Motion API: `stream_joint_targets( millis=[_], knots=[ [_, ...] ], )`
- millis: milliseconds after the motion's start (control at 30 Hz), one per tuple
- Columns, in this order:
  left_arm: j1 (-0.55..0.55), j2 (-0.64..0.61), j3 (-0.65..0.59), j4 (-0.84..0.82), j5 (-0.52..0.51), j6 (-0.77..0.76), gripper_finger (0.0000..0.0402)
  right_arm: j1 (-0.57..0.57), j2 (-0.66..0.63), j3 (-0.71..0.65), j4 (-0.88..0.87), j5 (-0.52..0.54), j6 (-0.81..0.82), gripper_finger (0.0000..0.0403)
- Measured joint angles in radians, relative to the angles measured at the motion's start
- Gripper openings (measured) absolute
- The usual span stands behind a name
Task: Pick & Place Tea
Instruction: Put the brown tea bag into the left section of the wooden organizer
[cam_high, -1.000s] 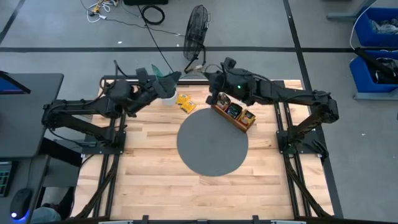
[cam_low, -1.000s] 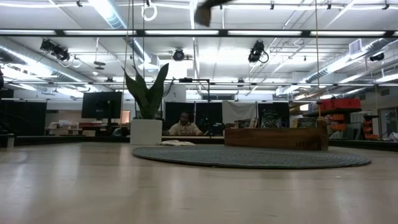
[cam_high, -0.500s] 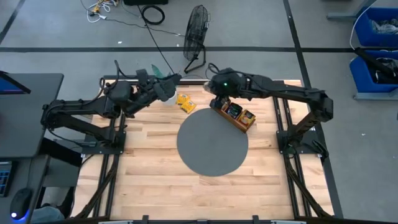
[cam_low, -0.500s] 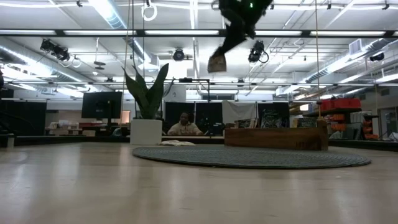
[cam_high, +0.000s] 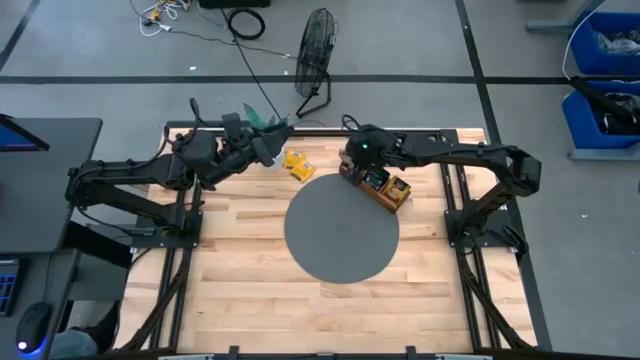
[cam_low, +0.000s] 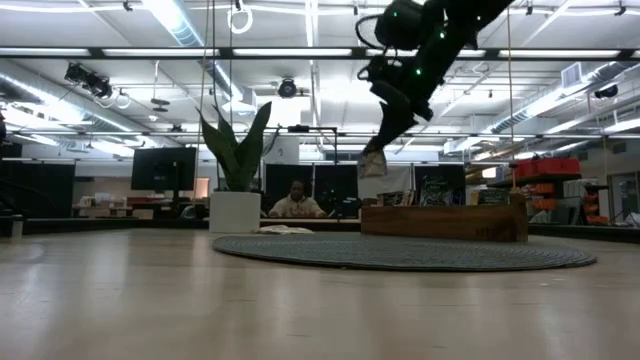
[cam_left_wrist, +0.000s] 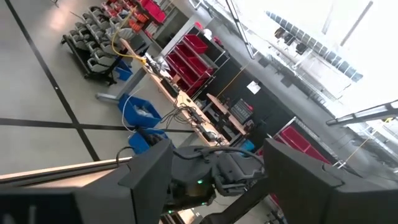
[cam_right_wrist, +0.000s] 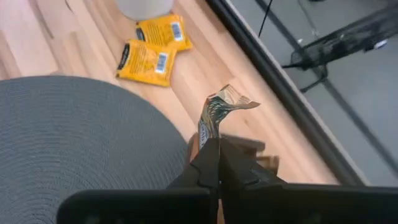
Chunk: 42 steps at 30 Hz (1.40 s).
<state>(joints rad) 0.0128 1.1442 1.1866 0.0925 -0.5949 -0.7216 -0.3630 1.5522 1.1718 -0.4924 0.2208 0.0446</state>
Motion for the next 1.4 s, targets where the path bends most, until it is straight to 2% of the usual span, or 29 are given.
stream_joint_targets(
  millis=[233,533,833,1067,1233,1400],
  knots=[
    [0.0,0.0,0.0,-0.008,0.0,0.0,0.0254,-0.041,0.0,-0.111,0.071,-0.03,0.039,0.0],
    [0.0,0.0,0.0,-0.016,0.0,0.0,0.0254,-0.066,0.0,-0.185,0.145,-0.063,0.104,0.0],
    [0.0,0.0,0.0,-0.016,-0.007,-0.001,0.0254,-0.067,0.0,-0.189,0.152,-0.102,0.105,0.0],
    [0.0,0.0,0.0,-0.016,-0.007,-0.008,0.0254,-0.109,0.0,-0.189,0.152,-0.1,0.105,0.0],
    [0.0,0.0,0.0,-0.016,-0.007,-0.008,0.0254,-0.137,0.0,-0.189,0.142,-0.166,0.101,0.0],
    [0.0,0.0,0.0,-0.016,-0.008,-0.008,0.0254,-0.145,0.0,-0.189,0.134,-0.189,0.101,0.0]
  ],
)
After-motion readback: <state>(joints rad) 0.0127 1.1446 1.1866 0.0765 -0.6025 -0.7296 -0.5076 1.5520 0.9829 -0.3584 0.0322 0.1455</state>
